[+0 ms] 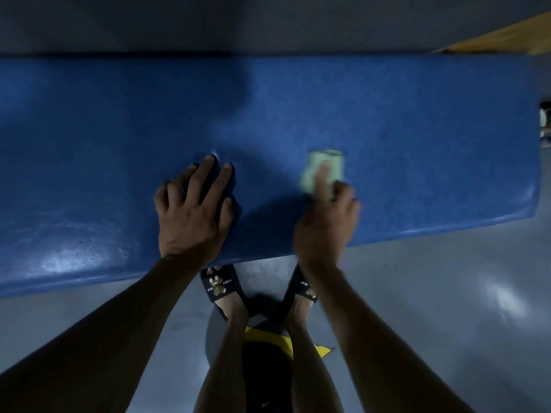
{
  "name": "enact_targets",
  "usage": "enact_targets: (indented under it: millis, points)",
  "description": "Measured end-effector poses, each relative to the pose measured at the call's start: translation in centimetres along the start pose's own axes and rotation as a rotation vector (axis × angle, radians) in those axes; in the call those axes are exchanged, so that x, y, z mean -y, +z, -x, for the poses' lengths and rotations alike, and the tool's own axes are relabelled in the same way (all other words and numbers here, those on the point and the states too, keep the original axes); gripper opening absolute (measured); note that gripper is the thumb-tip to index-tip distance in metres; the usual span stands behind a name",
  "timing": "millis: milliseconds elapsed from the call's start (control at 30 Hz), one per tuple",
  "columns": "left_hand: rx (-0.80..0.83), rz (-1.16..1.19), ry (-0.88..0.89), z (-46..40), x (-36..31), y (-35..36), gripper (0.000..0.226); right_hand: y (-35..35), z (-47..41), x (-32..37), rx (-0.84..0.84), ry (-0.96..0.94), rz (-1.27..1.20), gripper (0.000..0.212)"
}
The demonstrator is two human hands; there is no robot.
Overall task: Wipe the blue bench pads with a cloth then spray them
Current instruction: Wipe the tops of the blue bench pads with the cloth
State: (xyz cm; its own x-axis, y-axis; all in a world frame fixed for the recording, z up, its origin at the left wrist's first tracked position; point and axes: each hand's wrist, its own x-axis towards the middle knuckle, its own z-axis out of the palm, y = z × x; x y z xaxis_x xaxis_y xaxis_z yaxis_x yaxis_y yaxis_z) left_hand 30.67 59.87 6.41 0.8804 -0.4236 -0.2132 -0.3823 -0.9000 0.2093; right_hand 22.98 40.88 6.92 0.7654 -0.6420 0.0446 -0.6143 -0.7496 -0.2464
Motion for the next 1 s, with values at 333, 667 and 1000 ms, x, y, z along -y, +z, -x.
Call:
enact_targets:
  millis: [333,667,1000]
  points:
    - [-0.017,0.001,-0.007,-0.1,0.2,0.3,0.056,-3.7,-11.2,-10.5,0.110,-0.323,0.149,0.061]
    - [0.003,0.003,-0.011,-0.1,0.4,0.3,0.057,0.0,-1.9,4.5,0.196,-0.421,-0.086,0.064]
    - [0.006,0.001,-0.010,-0.2,0.4,0.2,0.058,-2.8,-12.9,-7.8,0.048,-0.174,-0.015,0.061]
